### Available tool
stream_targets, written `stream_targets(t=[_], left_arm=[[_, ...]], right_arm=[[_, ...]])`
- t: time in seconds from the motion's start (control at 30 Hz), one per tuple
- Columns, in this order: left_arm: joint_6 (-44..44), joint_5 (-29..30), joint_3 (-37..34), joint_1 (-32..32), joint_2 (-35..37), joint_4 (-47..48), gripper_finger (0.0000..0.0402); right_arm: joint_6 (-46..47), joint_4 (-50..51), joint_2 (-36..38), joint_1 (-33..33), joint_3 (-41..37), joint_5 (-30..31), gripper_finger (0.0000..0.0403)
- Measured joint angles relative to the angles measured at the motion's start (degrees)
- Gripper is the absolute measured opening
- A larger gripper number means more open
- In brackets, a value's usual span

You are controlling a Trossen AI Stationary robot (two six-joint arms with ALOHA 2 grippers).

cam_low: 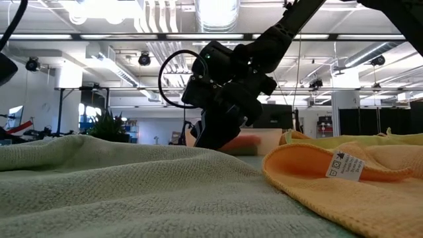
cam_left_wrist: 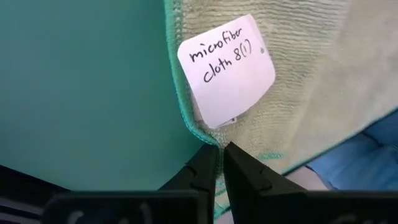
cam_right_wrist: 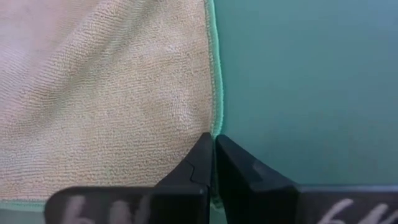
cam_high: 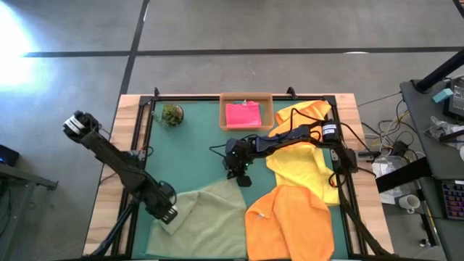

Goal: Fold microfiber towels
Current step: Fold the green microfiber towel

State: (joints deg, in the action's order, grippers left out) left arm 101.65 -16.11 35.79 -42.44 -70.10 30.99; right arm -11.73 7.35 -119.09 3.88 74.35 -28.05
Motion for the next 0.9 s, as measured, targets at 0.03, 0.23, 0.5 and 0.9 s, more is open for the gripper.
stream_targets(t=[0.03, 0.23, 0.5, 0.9], left_arm=[[0.03, 0.00, 0.00, 0.00, 0.57, 0.07, 0.0010], [0.08, -0.02, -0.02, 0.07, 2.88, 1.61, 0.0012], [0.09, -0.06, -0.13, 0.07, 2.36, 1.23, 0.0060], [0.07, -0.13, -0.26, 0.07, 1.23, 0.97, 0.0109]], right_arm=[[-0.03, 0.00, 0.00, 0.07, -0.02, 0.00, 0.0009], [-0.13, 0.08, 0.08, 0.26, -0.04, -0.42, 0.0009], [-0.24, 0.11, 0.31, 0.26, -0.04, -0.38, 0.0009], [-0.44, 0.15, 0.70, 0.63, -0.04, -0.50, 0.0009]])
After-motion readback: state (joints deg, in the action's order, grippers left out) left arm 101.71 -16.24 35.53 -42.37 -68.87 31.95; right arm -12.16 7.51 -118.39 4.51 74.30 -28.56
